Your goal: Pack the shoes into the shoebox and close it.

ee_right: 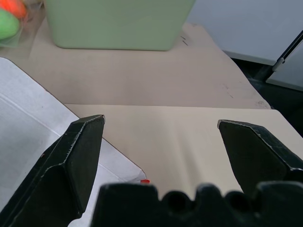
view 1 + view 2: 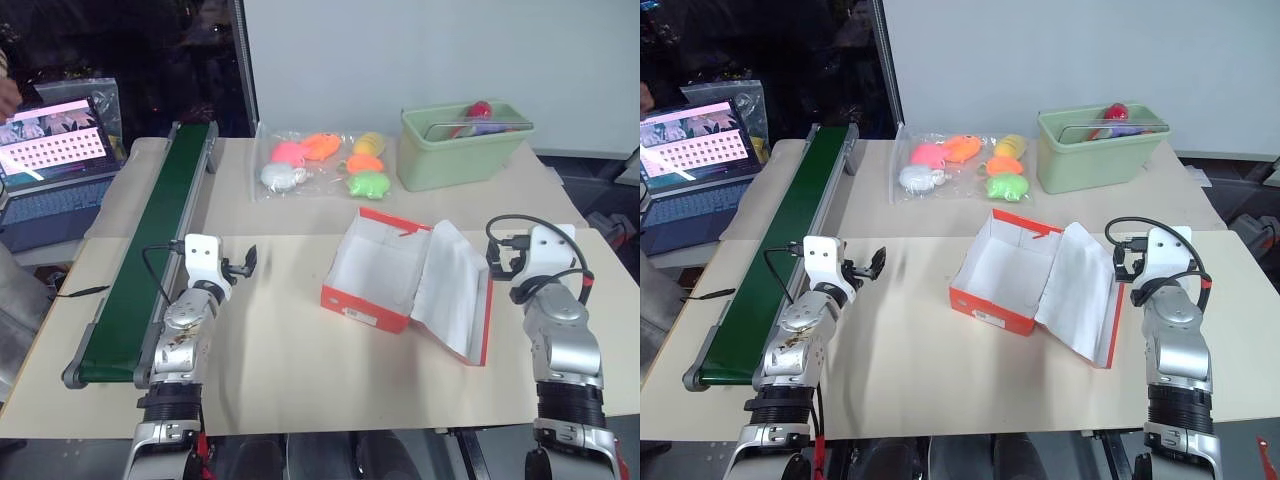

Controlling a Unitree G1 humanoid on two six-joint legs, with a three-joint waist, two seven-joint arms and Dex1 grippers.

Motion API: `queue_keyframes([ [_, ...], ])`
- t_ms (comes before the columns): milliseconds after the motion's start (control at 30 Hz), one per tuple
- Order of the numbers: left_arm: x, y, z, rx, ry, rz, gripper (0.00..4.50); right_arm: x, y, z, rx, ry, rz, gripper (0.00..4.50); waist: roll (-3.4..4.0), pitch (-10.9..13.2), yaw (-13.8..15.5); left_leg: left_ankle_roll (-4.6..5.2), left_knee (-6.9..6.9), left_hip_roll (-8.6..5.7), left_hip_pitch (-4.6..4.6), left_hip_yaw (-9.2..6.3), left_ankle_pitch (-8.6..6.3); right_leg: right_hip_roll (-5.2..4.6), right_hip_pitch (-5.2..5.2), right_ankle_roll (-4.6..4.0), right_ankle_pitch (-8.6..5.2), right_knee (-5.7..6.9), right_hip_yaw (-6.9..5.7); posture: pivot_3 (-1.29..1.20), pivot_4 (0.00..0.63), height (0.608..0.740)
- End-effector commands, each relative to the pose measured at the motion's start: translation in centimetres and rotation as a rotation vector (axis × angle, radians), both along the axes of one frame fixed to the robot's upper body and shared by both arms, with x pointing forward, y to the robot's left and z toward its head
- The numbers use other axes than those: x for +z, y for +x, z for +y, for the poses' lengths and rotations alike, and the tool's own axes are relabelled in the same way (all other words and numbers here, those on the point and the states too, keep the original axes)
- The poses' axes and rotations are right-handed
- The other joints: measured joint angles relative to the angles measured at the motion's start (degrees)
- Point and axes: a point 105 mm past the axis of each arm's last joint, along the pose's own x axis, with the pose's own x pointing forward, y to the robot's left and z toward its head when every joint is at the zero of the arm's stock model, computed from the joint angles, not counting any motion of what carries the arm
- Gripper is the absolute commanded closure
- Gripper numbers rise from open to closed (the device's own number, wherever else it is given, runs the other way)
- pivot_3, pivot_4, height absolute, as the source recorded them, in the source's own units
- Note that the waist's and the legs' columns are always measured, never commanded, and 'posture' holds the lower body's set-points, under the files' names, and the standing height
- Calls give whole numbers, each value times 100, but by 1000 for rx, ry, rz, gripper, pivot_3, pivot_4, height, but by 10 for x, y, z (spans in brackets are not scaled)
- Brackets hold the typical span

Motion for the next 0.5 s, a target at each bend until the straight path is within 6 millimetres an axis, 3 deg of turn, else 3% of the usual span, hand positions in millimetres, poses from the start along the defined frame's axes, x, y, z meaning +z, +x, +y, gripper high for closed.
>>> queue_keyframes([
  [33, 17, 0, -2, -26, 41, -50, 0, 49, 9, 43, 163, 71, -145, 28, 0, 0, 0, 0, 0, 0, 0, 0, 0, 0, 0, 0, 0, 0, 0, 0, 150, 729],
  [100, 22, -4, 3, -12, 52, -64, 0, 102, 5, 133, 591, 144, -248, 28, 5, 4, -112, 0, 0, 4, -2, 4, 0, 3, -10, -2, 1, 5, 7, 0, 150, 729],
  [133, 23, -6, 7, 1, 54, -66, 0, 116, -5, 167, 777, 147, -256, 28, 12, 8, -187, 0, 0, 7, -2, 10, 0, 8, -19, -5, 3, 16, 21, 0, 150, 729],
  [167, 22, -8, 10, 13, 55, -64, 0, 118, -14, 188, 902, 141, -233, 28, 15, 9, -238, 0, 0, 7, 2, 14, 0, 10, -24, -5, 4, 24, 33, 0, 150, 729],
  [267, 23, -10, 12, 25, 55, -64, 0, 118, -40, 230, 1195, 146, -157, 28, -9, -6, -148, 0, -3, 21, 24, -15, 0, 26, 4, -2, 0, 21, -1, 0, 150, 729],
  [333, 26, -13, 9, 22, 57, -74, 0, 104, -63, 256, 1426, 122, -58, 28, -29, -18, -65, 0, -4, 25, 21, -38, -1, 26, 15, -2, -3, 13, -32, 0, 150, 729],
  [433, 35, -20, 11, 32, 70, -97, 0, 83, -76, 273, 1579, 71, 63, 28, -37, -20, 75, -1, 11, -6, -17, -23, -1, -13, -4, 1, 0, -2, -23, 0, 150, 729],
  [500, 42, -30, 19, 47, 108, -112, 0, 71, -73, 279, 1601, 61, 111, 28, -40, -19, 87, -1, 21, -6, -22, -23, -1, -15, -2, 7, 5, -9, -23, 0, 150, 729],
])
